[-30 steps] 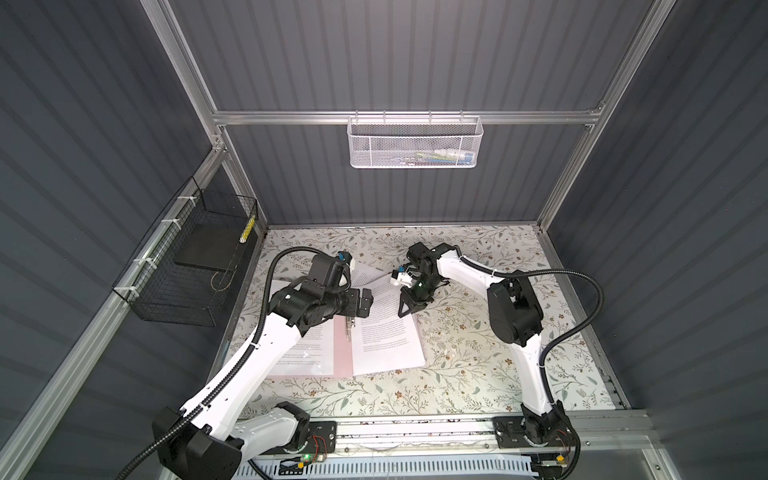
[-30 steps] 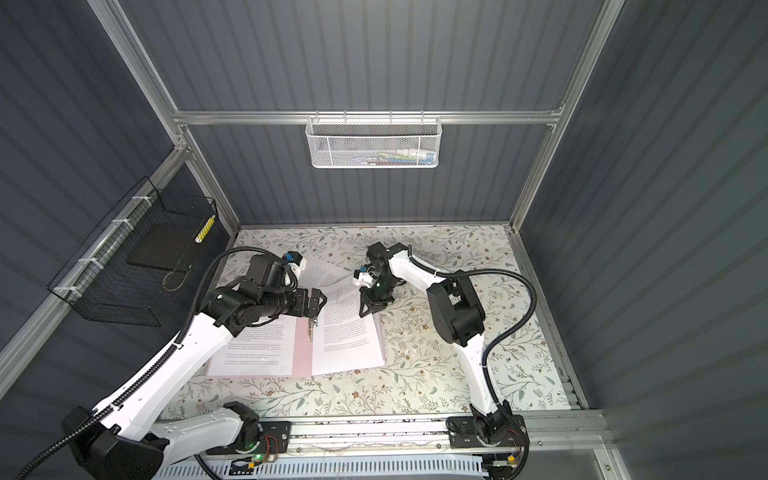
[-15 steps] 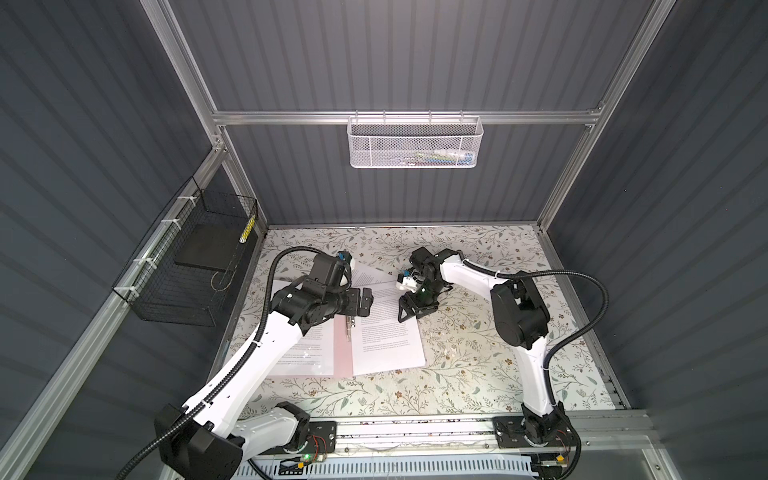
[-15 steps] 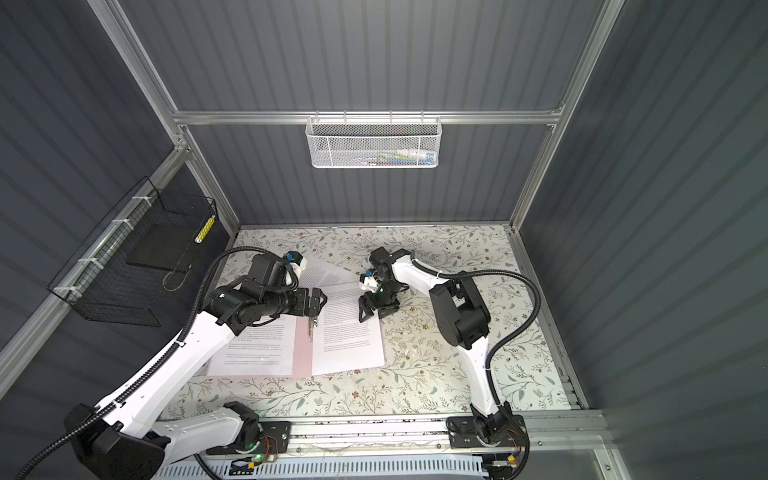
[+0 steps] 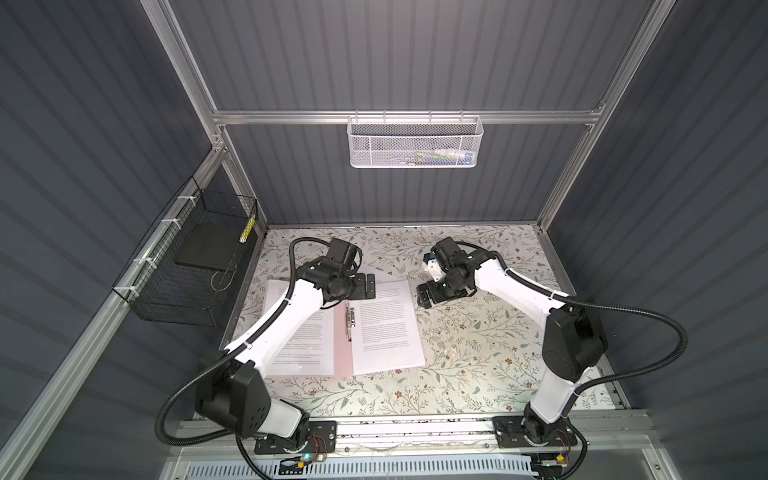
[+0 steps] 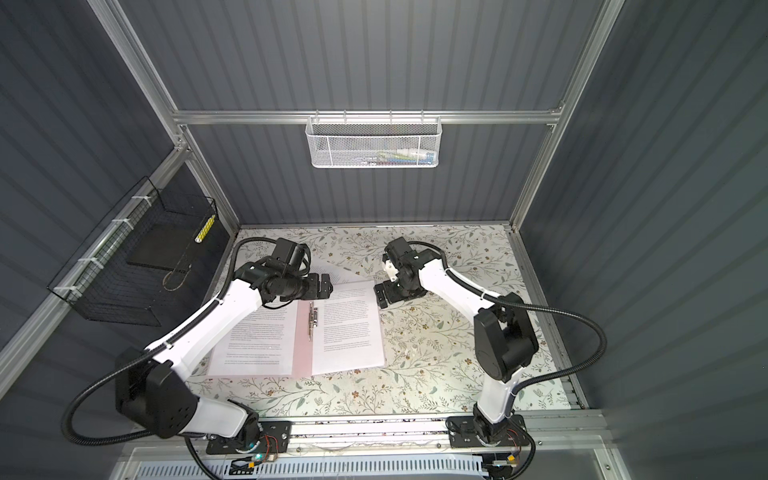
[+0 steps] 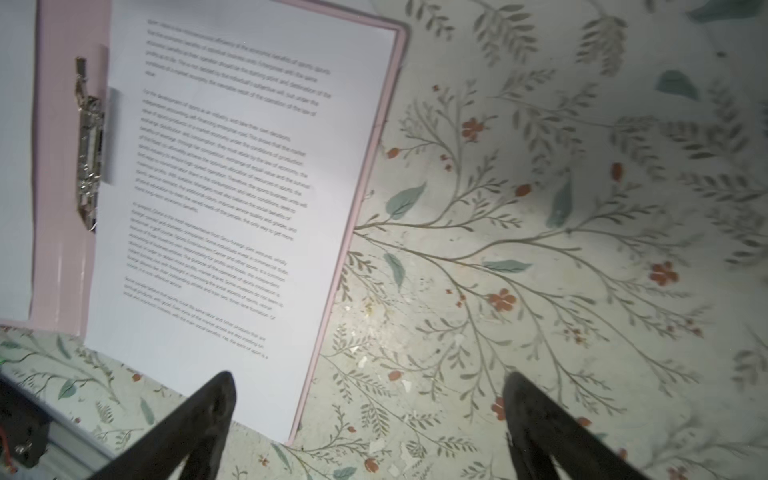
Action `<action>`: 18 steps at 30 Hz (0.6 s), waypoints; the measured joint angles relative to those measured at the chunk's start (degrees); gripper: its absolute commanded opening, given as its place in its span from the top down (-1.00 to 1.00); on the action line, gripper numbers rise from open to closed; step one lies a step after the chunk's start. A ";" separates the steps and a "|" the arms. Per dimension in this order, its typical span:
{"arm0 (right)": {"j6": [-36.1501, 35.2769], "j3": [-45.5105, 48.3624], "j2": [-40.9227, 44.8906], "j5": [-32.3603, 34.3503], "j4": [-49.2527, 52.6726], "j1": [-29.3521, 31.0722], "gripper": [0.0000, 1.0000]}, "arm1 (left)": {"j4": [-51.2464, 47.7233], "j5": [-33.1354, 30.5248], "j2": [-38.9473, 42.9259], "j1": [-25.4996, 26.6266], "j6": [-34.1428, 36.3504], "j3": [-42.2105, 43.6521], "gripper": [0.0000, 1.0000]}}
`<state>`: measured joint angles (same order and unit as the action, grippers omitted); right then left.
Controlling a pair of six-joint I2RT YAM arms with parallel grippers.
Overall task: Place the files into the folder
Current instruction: 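Release the sheet and move both grippers to the remaining far sheets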
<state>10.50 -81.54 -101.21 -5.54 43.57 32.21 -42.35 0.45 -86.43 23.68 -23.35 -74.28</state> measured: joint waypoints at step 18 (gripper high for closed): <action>4.94 17.18 12.46 -3.72 -9.68 -3.17 -0.98 | 4.46 4.79 -38.27 -8.31 -2.16 -26.62 -0.99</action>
<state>15.44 -64.36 -88.75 -9.26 33.89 29.04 -37.89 5.23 -124.70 15.38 -25.52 -100.90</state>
